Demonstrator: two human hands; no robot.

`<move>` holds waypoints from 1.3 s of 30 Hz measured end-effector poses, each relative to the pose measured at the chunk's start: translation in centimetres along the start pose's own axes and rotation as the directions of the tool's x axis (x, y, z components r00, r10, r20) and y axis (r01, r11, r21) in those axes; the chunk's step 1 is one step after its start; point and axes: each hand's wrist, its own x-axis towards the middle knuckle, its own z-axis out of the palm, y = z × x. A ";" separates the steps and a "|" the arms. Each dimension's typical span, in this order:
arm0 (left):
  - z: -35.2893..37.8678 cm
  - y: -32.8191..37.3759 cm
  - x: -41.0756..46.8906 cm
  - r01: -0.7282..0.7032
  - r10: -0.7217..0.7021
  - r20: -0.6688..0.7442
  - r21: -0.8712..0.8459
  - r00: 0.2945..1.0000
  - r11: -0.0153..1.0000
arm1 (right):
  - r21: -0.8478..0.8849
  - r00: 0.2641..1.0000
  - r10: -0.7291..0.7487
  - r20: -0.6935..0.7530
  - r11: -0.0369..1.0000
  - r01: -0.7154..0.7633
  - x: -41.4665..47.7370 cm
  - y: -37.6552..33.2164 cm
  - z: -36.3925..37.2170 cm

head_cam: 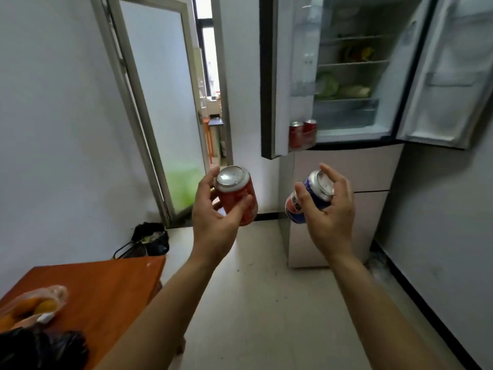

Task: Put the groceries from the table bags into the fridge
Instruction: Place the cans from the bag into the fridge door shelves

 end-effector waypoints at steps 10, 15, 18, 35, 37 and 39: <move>20.1 -0.1 9.2 -0.116 0.119 0.061 -0.038 0.991 0.992 | 0.055 0.997 0.023 -0.071 0.998 -0.019 15.6 11.5 -10.1; 26.1 -2.2 16.5 -0.190 0.192 0.033 -0.045 0.981 0.981 | 0.020 0.997 -0.017 -0.079 1.000 0.018 23.0 17.4 -9.5; 29.3 -4.5 22.6 -0.241 0.240 -0.030 -0.018 0.970 0.970 | -0.012 0.993 -0.062 -0.097 0.998 0.061 28.8 20.8 -7.6; 41.8 -8.5 53.1 -0.413 0.448 -0.099 0.253 0.889 0.875 | 0.411 0.996 -0.049 -0.080 0.908 0.078 61.6 30.6 7.3; 42.7 -9.1 54.7 -0.381 0.429 -0.092 0.323 0.899 0.867 | 0.401 0.997 -0.080 -0.014 0.913 0.079 64.1 32.2 9.1; 43.5 -9.8 55.6 -0.349 0.422 -0.100 0.411 0.901 0.842 | 0.363 0.991 -0.117 0.058 0.927 0.089 65.9 33.7 10.7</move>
